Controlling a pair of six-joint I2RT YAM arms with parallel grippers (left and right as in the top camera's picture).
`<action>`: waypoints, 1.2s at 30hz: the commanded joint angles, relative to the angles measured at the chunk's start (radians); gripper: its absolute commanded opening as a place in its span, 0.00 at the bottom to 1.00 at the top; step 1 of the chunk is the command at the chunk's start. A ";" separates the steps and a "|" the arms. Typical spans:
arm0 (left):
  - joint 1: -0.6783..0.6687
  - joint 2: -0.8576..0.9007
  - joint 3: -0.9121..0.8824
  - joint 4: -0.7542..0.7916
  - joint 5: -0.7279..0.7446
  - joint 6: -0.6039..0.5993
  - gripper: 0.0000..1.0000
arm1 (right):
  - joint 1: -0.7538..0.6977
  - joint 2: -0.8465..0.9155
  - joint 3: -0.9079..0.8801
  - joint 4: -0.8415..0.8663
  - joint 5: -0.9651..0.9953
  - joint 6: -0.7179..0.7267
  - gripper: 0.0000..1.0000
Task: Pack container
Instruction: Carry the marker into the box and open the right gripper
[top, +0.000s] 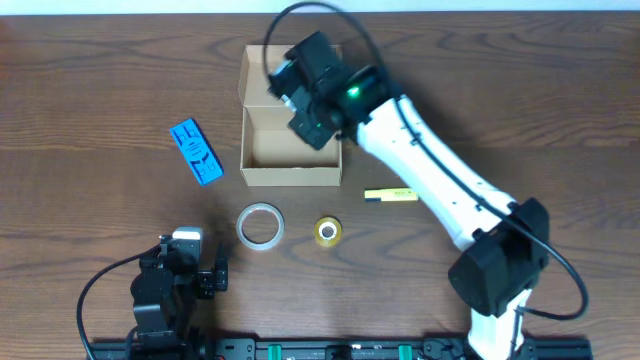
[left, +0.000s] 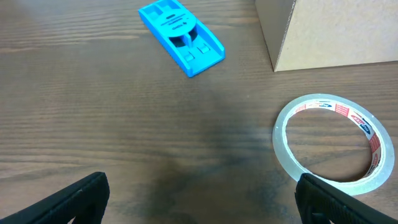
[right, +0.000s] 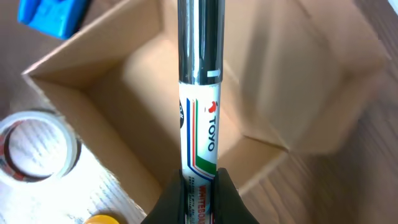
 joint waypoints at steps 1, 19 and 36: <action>0.004 -0.006 -0.008 -0.002 -0.007 -0.007 0.95 | 0.021 0.055 -0.003 0.005 0.007 -0.084 0.01; 0.004 -0.006 -0.008 -0.002 -0.007 -0.007 0.96 | 0.022 0.212 -0.003 0.061 0.007 -0.099 0.19; 0.004 -0.006 -0.008 -0.002 -0.007 -0.007 0.96 | 0.019 0.117 0.108 0.017 0.082 -0.027 0.99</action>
